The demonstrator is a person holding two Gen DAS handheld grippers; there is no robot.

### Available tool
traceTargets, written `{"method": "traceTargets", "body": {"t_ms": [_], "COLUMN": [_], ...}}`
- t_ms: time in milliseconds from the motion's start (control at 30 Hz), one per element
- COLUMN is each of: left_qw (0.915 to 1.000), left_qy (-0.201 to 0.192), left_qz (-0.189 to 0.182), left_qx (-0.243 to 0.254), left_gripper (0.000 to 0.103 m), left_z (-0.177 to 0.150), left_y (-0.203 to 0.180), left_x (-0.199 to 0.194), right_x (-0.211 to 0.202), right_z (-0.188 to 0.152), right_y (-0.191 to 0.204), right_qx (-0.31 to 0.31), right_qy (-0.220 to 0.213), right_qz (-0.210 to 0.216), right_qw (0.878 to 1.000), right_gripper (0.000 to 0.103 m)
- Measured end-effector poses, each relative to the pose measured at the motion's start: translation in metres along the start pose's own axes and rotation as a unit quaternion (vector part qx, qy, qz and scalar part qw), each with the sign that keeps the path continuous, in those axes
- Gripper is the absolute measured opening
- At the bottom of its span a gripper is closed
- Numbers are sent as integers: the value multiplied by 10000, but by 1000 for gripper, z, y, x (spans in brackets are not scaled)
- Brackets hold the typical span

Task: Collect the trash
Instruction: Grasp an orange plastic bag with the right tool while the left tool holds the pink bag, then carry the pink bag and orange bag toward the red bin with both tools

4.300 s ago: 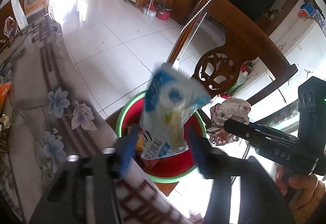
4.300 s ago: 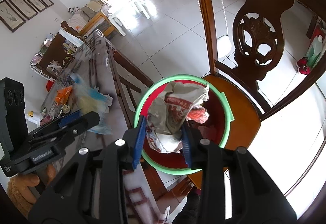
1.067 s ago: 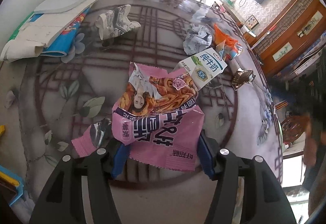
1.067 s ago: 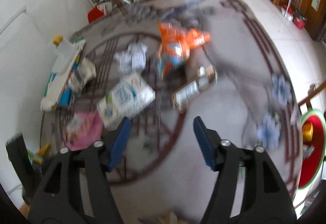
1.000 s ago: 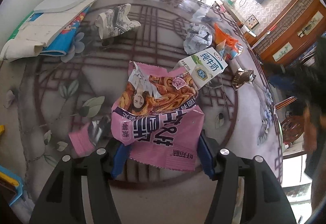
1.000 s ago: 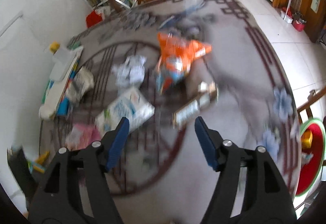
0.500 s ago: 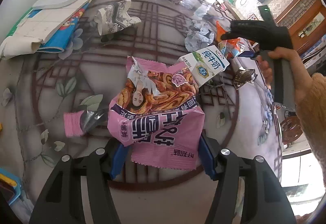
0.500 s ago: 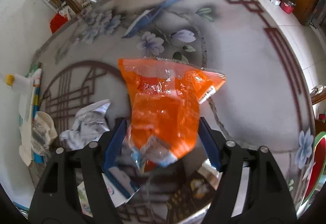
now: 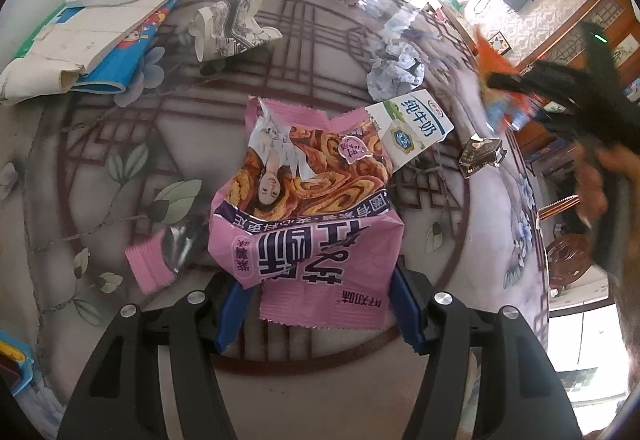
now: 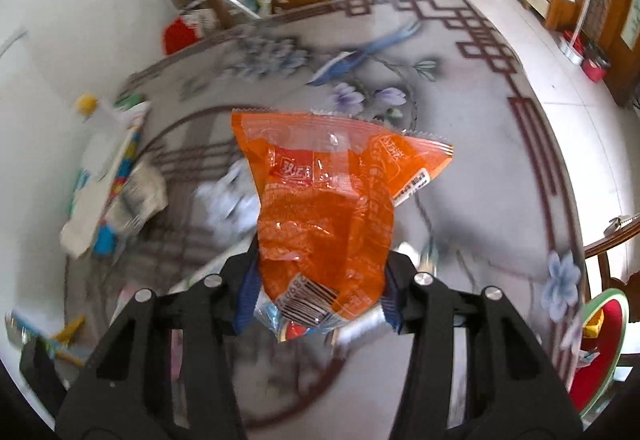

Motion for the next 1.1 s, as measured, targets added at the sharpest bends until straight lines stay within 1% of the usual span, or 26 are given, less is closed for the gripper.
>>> {"method": "traceTargets", "body": {"t_ms": [33, 167, 267, 367, 433, 567, 767, 933, 1100], "left_qw": [10000, 9999, 9999, 9998, 9997, 9992, 9980, 9972, 9974], "left_qy": [-9, -47, -128, -194, -242, -338, -512, -604, -583], "left_qz": [1, -20, 14, 27, 20, 3, -24, -24, 1], "left_qx": [-17, -120, -77, 11, 66, 213, 366, 438, 430], "left_gripper": [59, 59, 58, 57, 57, 57, 57, 57, 57], "left_z": [0, -2, -4, -6, -8, -11, -12, -15, -19], "left_y": [1, 4, 3, 0, -4, -12, -24, -30, -31], "left_x": [-1, -7, -14, -20, -25, -33, -46, -54, -54], "right_x": [-6, -36, -45, -52, -62, -77, -91, -95, -95], "right_z": [-6, -51, -79, -105, -121, -137, -148, -153, -160], "right_y": [3, 13, 19, 23, 25, 19, 4, -1, -5], "right_qx": [-15, 116, 209, 179, 143, 201, 535, 607, 655], "right_qy": [-16, -103, -74, -47, -139, -287, -465, -502, -459], "right_qz": [36, 269, 325, 271, 152, 1, -6, -3, 32], "right_qw": [10000, 9995, 9992, 9995, 9997, 9994, 9975, 9969, 9968], "right_gripper": [48, 48, 48, 48, 48, 48, 48, 48, 48]}}
Point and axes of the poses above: each gripper's, at about its wrist camera, not at the fingertips, and x roughly the way its jaws point, y to its left, z to its top, the point moved 2 cm from there along x, roughly the way its jaws point, and after that the axes turned 8 degrees about z, right-handed, at the moved point
